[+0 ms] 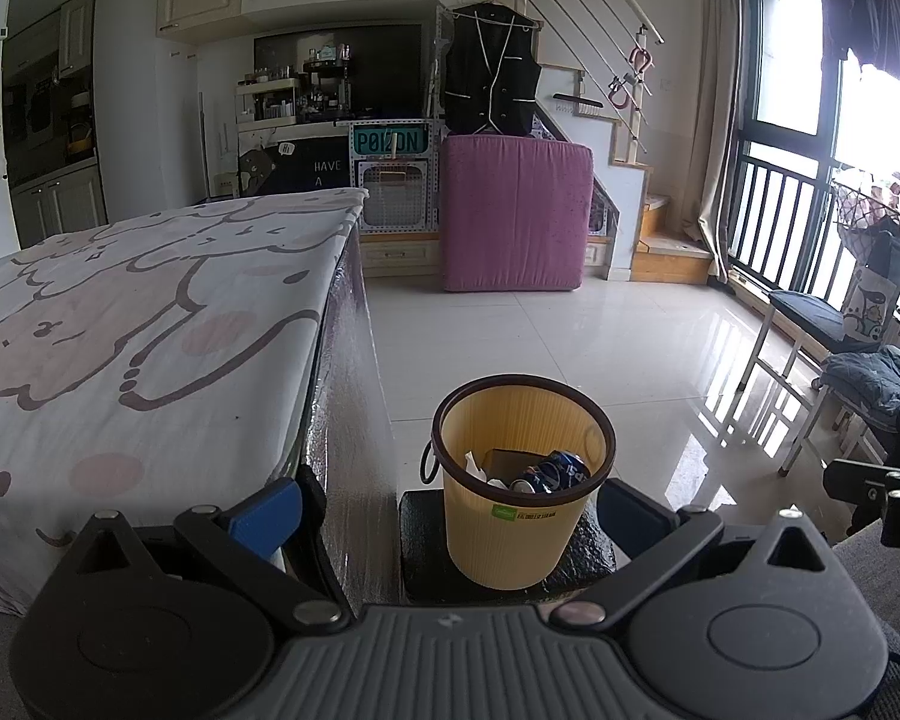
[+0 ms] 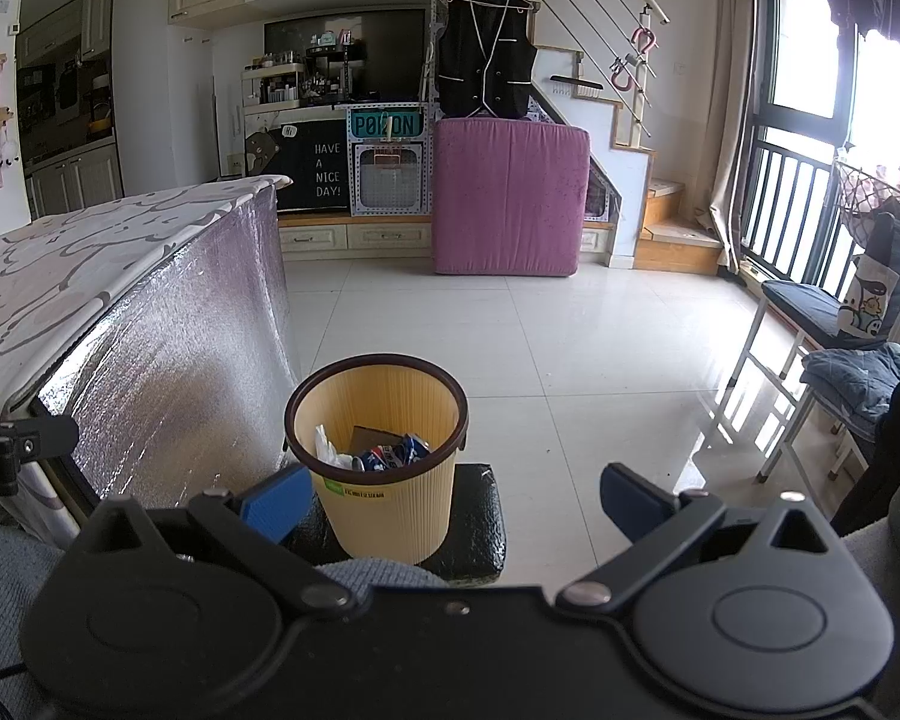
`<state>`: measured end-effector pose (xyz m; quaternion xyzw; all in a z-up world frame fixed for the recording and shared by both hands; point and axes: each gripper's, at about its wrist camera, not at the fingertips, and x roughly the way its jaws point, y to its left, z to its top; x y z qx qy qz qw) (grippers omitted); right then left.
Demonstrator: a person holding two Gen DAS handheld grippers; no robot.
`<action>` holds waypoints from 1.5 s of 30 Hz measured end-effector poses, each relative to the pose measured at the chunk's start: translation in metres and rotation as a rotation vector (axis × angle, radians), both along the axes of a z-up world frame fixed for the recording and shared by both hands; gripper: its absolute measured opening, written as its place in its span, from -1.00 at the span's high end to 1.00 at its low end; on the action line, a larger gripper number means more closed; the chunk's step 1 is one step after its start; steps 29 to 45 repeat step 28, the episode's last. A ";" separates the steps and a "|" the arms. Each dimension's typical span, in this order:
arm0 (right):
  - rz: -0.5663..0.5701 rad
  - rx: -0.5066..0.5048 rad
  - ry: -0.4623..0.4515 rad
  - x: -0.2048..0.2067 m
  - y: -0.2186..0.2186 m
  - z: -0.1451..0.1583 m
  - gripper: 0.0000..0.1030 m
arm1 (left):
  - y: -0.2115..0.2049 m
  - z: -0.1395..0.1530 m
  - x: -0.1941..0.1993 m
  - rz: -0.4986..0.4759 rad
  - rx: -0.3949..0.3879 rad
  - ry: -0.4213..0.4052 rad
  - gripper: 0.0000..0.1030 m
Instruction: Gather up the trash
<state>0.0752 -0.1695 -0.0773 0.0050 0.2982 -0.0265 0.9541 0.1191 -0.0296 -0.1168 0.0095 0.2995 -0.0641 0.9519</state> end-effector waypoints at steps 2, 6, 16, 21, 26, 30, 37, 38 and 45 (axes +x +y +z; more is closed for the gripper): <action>0.000 0.000 0.000 0.000 0.000 0.000 -1.00 | 0.000 -0.001 -0.001 -0.002 0.002 0.000 -1.00; 0.000 0.000 0.000 0.000 -0.001 0.000 -1.00 | 0.000 -0.002 -0.001 -0.003 0.002 0.000 -1.00; 0.000 0.000 0.000 0.000 -0.001 0.001 -1.00 | 0.000 -0.002 -0.001 -0.004 0.003 0.000 -1.00; 0.000 0.001 0.000 0.000 -0.001 0.001 -1.00 | 0.000 -0.002 -0.001 -0.004 0.003 0.000 -1.00; 0.000 0.000 0.000 0.000 -0.001 0.001 -1.00 | 0.000 -0.002 -0.001 -0.004 0.002 0.000 -1.00; 0.000 0.000 0.000 0.000 -0.002 0.001 -1.00 | -0.001 -0.001 -0.001 -0.003 0.004 -0.001 -1.00; 0.000 0.000 0.000 0.000 -0.002 0.001 -1.00 | -0.001 -0.001 -0.001 -0.003 0.004 -0.001 -1.00; 0.000 0.000 0.000 0.000 -0.002 0.001 -1.00 | -0.001 -0.001 -0.001 -0.003 0.004 -0.001 -1.00; 0.000 0.000 0.000 0.000 -0.002 0.001 -1.00 | -0.001 -0.001 -0.001 -0.003 0.004 -0.001 -1.00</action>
